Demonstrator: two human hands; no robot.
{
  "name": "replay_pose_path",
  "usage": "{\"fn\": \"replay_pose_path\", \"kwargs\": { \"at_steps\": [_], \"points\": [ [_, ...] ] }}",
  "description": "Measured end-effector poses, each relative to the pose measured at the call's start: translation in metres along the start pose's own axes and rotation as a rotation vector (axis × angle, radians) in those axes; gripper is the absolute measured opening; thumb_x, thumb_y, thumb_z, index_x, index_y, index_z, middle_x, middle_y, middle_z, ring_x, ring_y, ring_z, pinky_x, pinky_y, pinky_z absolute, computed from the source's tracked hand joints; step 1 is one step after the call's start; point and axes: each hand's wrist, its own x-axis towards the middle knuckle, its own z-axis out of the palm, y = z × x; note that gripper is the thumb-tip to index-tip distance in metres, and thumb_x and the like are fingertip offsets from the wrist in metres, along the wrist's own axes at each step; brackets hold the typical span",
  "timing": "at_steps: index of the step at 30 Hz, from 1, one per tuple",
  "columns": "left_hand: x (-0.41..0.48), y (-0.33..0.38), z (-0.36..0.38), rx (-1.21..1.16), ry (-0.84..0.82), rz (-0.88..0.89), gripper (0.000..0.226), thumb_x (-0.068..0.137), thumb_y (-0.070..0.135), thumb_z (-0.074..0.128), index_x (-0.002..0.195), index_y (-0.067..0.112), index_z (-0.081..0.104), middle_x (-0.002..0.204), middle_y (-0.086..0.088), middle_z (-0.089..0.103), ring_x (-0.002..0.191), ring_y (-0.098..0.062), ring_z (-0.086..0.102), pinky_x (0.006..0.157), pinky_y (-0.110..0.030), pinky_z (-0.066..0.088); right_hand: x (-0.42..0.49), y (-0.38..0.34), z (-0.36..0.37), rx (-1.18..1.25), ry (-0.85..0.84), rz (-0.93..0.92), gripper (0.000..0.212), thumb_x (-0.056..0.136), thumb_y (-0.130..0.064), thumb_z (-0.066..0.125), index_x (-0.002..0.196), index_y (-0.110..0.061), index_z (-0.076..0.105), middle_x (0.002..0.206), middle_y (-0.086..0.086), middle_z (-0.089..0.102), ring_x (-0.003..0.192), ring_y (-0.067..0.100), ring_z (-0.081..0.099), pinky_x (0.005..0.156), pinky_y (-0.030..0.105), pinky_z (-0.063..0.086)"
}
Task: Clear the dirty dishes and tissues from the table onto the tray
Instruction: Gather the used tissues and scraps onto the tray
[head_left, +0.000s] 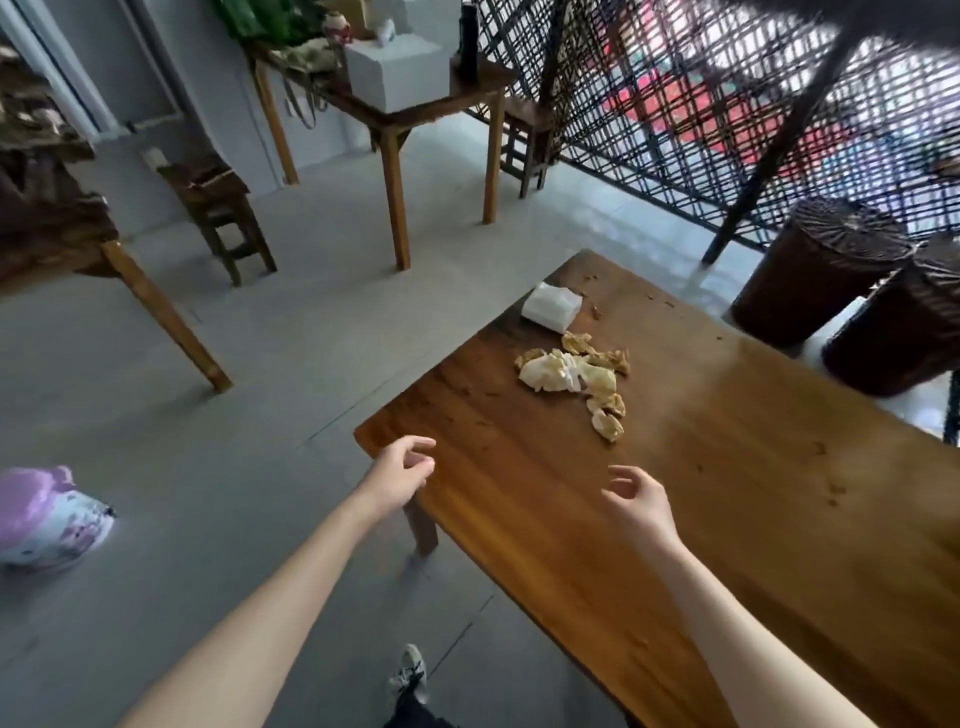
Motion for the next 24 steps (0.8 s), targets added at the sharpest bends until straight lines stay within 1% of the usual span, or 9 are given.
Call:
{"fn": "replay_pose_path", "kwargs": {
  "at_steps": [1,3,6,9,13,16,20,22,24],
  "points": [
    [0.014,0.001,-0.013,0.02,-0.009,-0.006,0.024,0.095,0.014,0.055,0.119,0.018,0.056,0.111,-0.009,0.06,0.098,-0.025,0.063,0.091,-0.039,0.053,0.005,-0.007,0.003,0.002,0.036,0.019,0.033,0.084,-0.009,0.066,0.116,-0.015,0.061,0.105,0.007,0.065,0.09,0.021,0.064,0.072,0.037,0.056],
    [0.037,0.005,-0.032,0.053,-0.045,-0.008,0.026,0.095,0.014,0.054,0.121,0.016,0.055,0.107,-0.008,0.06,0.091,-0.021,0.063,0.085,-0.032,0.053,0.013,-0.019,0.007,0.005,0.104,0.048,0.033,0.083,-0.009,0.066,0.116,-0.014,0.061,0.105,0.009,0.066,0.087,0.018,0.063,0.067,0.029,0.052],
    [0.067,0.014,-0.044,0.082,-0.094,0.01,0.023,0.096,0.017,0.054,0.119,0.021,0.056,0.106,-0.004,0.06,0.088,-0.018,0.063,0.078,-0.026,0.05,0.022,-0.031,0.019,0.011,0.159,0.08,0.034,0.083,-0.01,0.066,0.117,-0.012,0.061,0.106,0.01,0.066,0.09,0.019,0.062,0.067,0.024,0.046],
    [0.092,0.025,-0.042,0.094,-0.148,0.038,0.02,0.096,0.018,0.054,0.114,0.027,0.055,0.108,-0.006,0.06,0.089,-0.019,0.062,0.079,-0.032,0.049,0.028,-0.036,0.027,0.024,0.192,0.12,0.034,0.083,-0.01,0.066,0.117,-0.012,0.062,0.107,0.01,0.066,0.093,0.021,0.063,0.074,0.03,0.05],
    [0.117,0.041,-0.029,0.135,-0.181,0.087,0.021,0.094,0.017,0.055,0.11,0.029,0.056,0.107,-0.004,0.062,0.1,-0.021,0.061,0.093,-0.04,0.051,0.04,-0.034,0.025,-0.013,0.239,0.136,0.034,0.082,-0.01,0.065,0.116,-0.013,0.061,0.111,0.008,0.064,0.102,0.02,0.06,0.085,0.031,0.048],
    [0.135,0.055,-0.014,0.209,-0.186,0.137,0.023,0.092,0.015,0.056,0.111,0.03,0.056,0.107,-0.001,0.063,0.101,-0.017,0.06,0.086,-0.029,0.049,0.058,-0.031,0.025,-0.069,0.244,0.117,0.036,0.082,-0.01,0.065,0.118,-0.012,0.06,0.115,0.006,0.062,0.109,0.021,0.057,0.092,0.031,0.045],
    [0.157,0.071,0.013,0.296,-0.196,0.168,0.029,0.093,0.014,0.055,0.12,0.024,0.056,0.115,-0.001,0.06,0.1,-0.016,0.058,0.075,-0.019,0.045,0.094,-0.024,0.026,-0.193,0.201,0.038,0.042,0.08,-0.012,0.066,0.121,-0.014,0.057,0.113,0.007,0.057,0.108,0.023,0.053,0.091,0.029,0.042],
    [0.165,0.077,0.026,0.355,-0.206,0.196,0.031,0.094,0.014,0.055,0.123,0.023,0.055,0.119,0.0,0.058,0.1,-0.013,0.057,0.068,-0.011,0.041,0.112,-0.021,0.027,-0.271,0.164,-0.024,0.046,0.081,-0.013,0.066,0.125,-0.017,0.055,0.123,0.006,0.053,0.112,0.024,0.05,0.094,0.031,0.042],
    [0.174,0.085,0.038,0.402,-0.23,0.231,0.033,0.095,0.015,0.054,0.127,0.022,0.053,0.127,-0.002,0.054,0.107,-0.013,0.054,0.075,-0.013,0.043,0.129,-0.019,0.028,-0.365,0.155,-0.096,0.048,0.083,-0.017,0.064,0.13,-0.018,0.052,0.134,0.006,0.048,0.117,0.028,0.048,0.097,0.038,0.044]
  ]
}}
